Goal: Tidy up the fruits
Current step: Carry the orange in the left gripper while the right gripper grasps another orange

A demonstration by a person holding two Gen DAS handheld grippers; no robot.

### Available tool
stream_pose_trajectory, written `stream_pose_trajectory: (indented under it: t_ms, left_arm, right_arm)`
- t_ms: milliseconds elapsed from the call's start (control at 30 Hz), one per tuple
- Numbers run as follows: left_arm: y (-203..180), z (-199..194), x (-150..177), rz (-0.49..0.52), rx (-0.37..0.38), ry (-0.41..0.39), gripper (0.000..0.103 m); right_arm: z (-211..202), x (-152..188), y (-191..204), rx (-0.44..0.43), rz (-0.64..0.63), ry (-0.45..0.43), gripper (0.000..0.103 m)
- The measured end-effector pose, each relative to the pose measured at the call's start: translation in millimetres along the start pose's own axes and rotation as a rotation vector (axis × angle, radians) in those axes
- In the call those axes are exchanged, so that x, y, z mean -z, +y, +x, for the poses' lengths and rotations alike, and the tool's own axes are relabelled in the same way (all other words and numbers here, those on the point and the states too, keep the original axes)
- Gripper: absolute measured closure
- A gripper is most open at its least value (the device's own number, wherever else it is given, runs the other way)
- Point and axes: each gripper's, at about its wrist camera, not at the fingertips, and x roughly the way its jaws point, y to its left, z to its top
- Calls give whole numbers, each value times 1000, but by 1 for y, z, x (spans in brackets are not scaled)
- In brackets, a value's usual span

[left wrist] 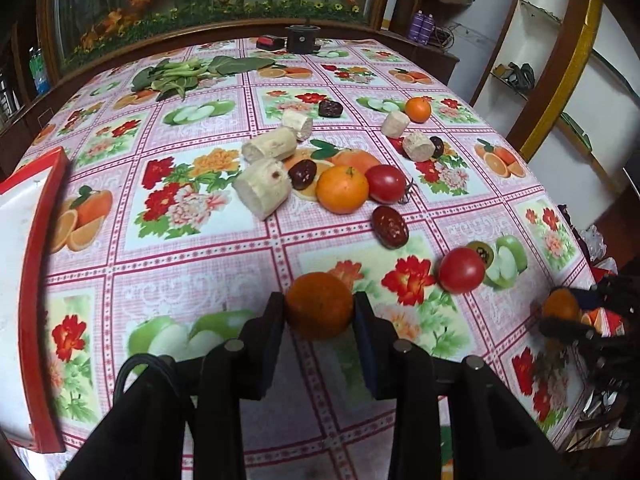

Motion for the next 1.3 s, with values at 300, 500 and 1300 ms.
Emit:
stream_pose_trajectory:
  t_ms: [300,500,1300]
  left_arm:
    - [23,-21,5,-21,5,-30,66]
    - [50,-42,8,-51,-30,-65,66]
    - [240,-115,48,-344,-298,-139,66]
  right_arm:
    - [-5,-20,25,-10,-21,-22,68]
    - [6,-41,69,-48,-98,-15,67]
    - [60,-159,297,-309,-479,-11,68]
